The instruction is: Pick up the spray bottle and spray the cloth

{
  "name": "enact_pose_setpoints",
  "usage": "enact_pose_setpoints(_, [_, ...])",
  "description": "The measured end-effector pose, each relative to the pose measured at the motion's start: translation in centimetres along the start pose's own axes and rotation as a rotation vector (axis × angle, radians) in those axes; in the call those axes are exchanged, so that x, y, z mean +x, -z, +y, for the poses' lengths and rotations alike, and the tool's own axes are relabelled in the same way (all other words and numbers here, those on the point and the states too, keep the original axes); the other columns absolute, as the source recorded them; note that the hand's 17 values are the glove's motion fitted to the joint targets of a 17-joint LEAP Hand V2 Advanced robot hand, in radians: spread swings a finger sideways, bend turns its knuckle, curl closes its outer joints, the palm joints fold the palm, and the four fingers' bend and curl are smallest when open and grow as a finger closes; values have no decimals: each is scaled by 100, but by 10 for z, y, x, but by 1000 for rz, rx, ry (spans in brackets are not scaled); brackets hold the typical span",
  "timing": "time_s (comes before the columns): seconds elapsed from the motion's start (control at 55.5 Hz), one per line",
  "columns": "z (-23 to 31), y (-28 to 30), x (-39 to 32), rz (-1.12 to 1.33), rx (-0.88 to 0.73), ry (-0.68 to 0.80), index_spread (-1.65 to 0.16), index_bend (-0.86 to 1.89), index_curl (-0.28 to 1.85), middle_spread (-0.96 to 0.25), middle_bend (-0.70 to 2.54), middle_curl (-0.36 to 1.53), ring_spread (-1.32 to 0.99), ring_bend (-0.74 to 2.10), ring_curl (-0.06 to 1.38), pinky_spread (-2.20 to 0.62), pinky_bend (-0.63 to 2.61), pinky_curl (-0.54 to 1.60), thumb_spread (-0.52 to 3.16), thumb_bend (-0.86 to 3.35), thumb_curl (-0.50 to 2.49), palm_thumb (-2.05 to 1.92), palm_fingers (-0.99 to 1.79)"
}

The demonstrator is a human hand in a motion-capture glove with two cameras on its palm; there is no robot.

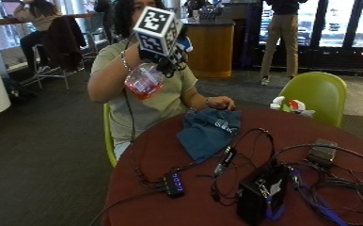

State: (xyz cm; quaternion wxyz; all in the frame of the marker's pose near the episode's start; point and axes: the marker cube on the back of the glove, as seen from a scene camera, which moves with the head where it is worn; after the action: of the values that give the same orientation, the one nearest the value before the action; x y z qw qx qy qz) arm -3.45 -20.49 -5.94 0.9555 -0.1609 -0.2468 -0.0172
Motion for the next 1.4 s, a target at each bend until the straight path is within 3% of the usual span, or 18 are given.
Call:
enact_pose_setpoints(0.27, [-57,-82,-17,435,-447,-301,-26,29,52,-18,60,53,-21,58,48,-26,42,42,36,-3,71,99,134])
enact_pose_setpoints(0.558, [-101,-173,23,750,-666,-527,-25,28,55,-18,61,53,-22,55,48,-23,43,41,35,-3,73,99,133])
enact_pose_setpoints(0.738, [-112,-190,30,766,-707,-538,-25,28,56,-18,61,53,-21,54,48,-22,43,41,35,-3,73,99,132])
enact_pose_setpoints(0.882, [-118,-166,-3,624,-589,-415,-25,27,56,-18,60,52,-21,53,48,-22,43,41,35,-3,74,99,132])
enact_pose_setpoints(1.116, [-146,-123,-78,218,-248,-18,-26,26,57,-18,59,52,-21,54,48,-22,43,41,35,-3,74,98,132])
enact_pose_setpoints(1.332, [-188,-140,-118,-291,-149,322,-25,25,58,-18,59,52,-20,55,48,-22,44,41,35,-3,75,98,134])
enact_pose_setpoints(1.404, [-215,-152,-127,-499,-5,386,-25,25,58,-18,59,52,-20,55,48,-22,44,41,35,-3,75,98,134])
